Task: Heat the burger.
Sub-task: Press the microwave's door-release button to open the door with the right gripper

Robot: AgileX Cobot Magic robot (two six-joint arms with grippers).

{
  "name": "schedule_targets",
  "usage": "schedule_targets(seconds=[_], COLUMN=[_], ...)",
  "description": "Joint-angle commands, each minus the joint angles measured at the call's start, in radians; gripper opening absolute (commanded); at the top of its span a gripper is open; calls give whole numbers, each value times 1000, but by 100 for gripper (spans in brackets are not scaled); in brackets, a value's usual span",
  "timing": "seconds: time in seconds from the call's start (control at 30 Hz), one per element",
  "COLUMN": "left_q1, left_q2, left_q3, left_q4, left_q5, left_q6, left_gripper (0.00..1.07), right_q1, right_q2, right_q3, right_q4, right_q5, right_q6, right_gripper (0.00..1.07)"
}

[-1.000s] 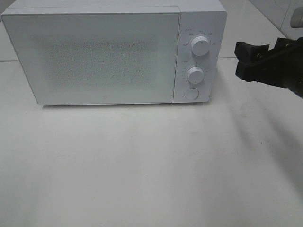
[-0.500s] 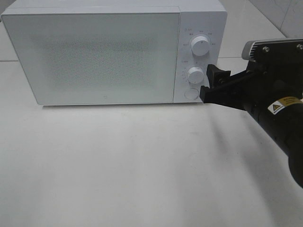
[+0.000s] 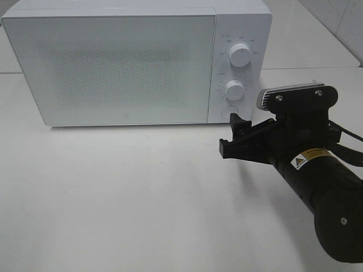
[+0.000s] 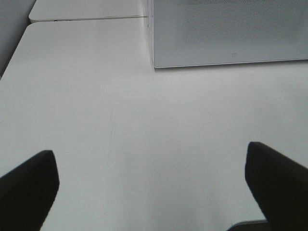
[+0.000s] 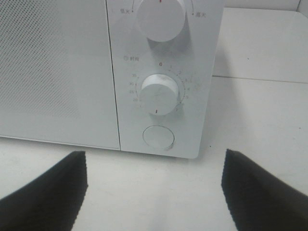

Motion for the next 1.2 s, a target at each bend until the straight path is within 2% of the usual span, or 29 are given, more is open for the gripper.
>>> schedule_targets(seconds=[0.03, 0.2, 0.37, 0.43, 0.47, 0.53, 0.57, 0.6, 0.63, 0.67, 0.7, 0.77, 0.83, 0.87, 0.9, 0.93, 1.0, 1.03, 1.07, 1.1, 1.13, 1.17, 1.2], left_q1=[-4, -4, -4, -4, -4, -4, -4, -4, -4, -4, -4, -4, -4, -4, -4, -4, -4, -4, -4, -4, -4, -4, -4], left_q2=[-5, -5, -5, -5, -5, -5, -5, -5, -5, -5, -5, -5, -5, -5, -5, -5, -5, -5, -5, -5, -5, -5, -5], left_q3=[3, 3, 3, 3, 3, 3, 3, 3, 3, 3, 3, 3, 3, 3, 3, 3, 3, 3, 3, 3, 3, 3, 3], left_q4=[-7, -7, -7, -7, -7, -7, -7, -7, -7, -7, -7, -7, -7, -7, -7, -7, -7, -7, -7, -7, -7, -7, -7], left_q5=[-13, -13, -13, -13, -13, -13, -13, -13, -13, -13, -13, -13, -13, -13, -13, -13, -13, -13, -13, -13, -13, -13, -13], left_q6=[-6, -6, -6, -6, -6, -6, -6, -6, -6, -6, -6, -6, -6, -6, -6, -6, -6, -6, -6, -6, -6, -6, -6], left_gripper=[98, 98, 98, 98, 98, 98, 98, 98, 98, 98, 98, 98, 98, 98, 98, 98, 98, 98, 98, 98, 98, 98, 98], right_q1=[9, 10, 10, 10, 10, 10, 10, 10, 10, 10, 10, 10, 10, 10, 10, 10, 10, 10, 10, 10, 10, 10, 10], right_q2=[4, 4, 4, 4, 4, 4, 4, 4, 4, 4, 4, 4, 4, 4, 4, 4, 4, 4, 4, 4, 4, 4, 6], right_q3=[-1, -1, -1, -1, -1, -1, -1, -1, -1, -1, -1, -1, -1, -1, -1, -1, -1, -1, -1, -1, -1, -1, -1], right_q4=[13, 12, 12, 16, 16, 15, 15, 15, 15, 15, 15, 15, 15, 15, 16, 16, 34, 34, 49, 55, 55, 57, 57], right_q5=[-51, -49, -25, 7, 7, 58, 58, 89, 103, 103, 122, 128, 134, 134, 133, 133, 133, 133, 133, 133, 133, 133, 133], right_q6=[11, 65, 270, 466, 466, 728, 728, 920, 1011, 1011, 1161, 1222, 1390, 1390, 1473, 1473, 1545, 1545, 1558, 1559, 1559, 1559, 1552], right_gripper=[75, 75, 75, 75, 75, 73, 73, 70, 68, 68, 64, 62, 54, 54, 47, 47, 35, 35, 24, 17, 17, 11, 0])
